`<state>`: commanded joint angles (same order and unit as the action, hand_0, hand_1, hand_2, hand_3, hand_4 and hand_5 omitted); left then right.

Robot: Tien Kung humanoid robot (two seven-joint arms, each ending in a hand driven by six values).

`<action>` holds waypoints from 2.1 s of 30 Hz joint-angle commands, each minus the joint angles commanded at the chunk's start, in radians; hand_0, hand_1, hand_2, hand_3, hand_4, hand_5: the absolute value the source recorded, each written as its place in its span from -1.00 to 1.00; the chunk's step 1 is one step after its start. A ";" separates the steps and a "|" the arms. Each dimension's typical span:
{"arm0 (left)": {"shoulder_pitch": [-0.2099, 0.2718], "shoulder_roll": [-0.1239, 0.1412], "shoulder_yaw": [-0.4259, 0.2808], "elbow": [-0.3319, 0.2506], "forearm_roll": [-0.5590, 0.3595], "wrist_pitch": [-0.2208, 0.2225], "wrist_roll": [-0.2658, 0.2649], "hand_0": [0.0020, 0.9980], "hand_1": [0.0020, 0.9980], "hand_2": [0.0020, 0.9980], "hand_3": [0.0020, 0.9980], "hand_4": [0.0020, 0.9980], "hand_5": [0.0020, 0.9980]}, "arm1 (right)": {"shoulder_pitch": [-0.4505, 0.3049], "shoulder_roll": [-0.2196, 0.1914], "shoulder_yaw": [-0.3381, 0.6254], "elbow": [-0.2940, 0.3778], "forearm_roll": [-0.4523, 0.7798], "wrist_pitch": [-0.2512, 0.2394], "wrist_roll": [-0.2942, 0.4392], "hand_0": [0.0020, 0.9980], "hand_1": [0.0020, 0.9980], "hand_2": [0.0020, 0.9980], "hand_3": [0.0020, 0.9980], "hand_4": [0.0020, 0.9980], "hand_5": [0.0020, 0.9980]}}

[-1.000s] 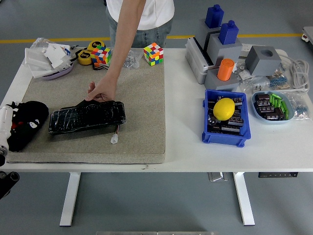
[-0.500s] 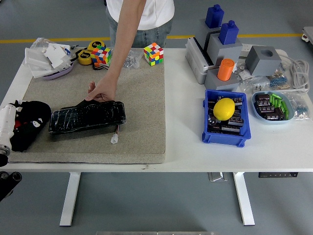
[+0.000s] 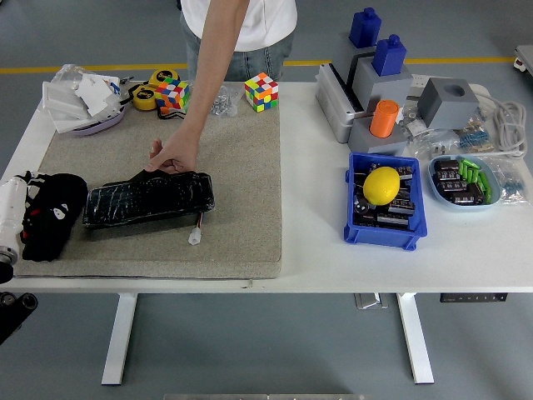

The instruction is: Pick the rag up,wipe the panel,place it on the desk

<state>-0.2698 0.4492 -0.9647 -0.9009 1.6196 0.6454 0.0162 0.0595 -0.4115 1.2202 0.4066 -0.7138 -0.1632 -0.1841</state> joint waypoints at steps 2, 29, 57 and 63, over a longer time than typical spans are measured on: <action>-0.001 -0.001 -0.002 0.003 -0.001 0.000 -0.002 -0.55 -0.38 0.01 0.29 0.52 -0.80 | 0.000 0.000 0.000 0.000 0.000 0.001 -0.001 0.50 0.29 0.39 0.18 0.91 0.15; -0.003 -0.008 -0.023 0.012 -0.004 0.000 -0.028 -0.64 -0.75 -0.07 0.13 0.08 -1.00 | 0.001 -0.001 0.018 -0.005 -0.005 0.002 -0.003 0.50 0.29 0.39 0.18 0.92 0.16; 0.018 0.027 -0.101 -0.078 0.071 0.000 0.002 -0.66 -0.79 -0.06 0.10 0.01 -1.00 | 0.003 -0.002 0.009 -0.010 -0.005 0.008 -0.006 0.50 0.29 0.39 0.19 0.92 0.17; 0.038 0.024 -0.115 -0.142 0.107 0.000 0.026 -0.66 -0.79 -0.06 0.10 0.01 -1.00 | -0.001 -0.007 0.007 -0.014 -0.003 0.010 -0.006 0.50 0.29 0.39 0.18 0.92 0.17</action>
<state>-0.2314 0.4731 -1.0801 -1.0429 1.7270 0.6454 0.0423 0.0590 -0.4182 1.2276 0.3931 -0.7167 -0.1537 -0.1904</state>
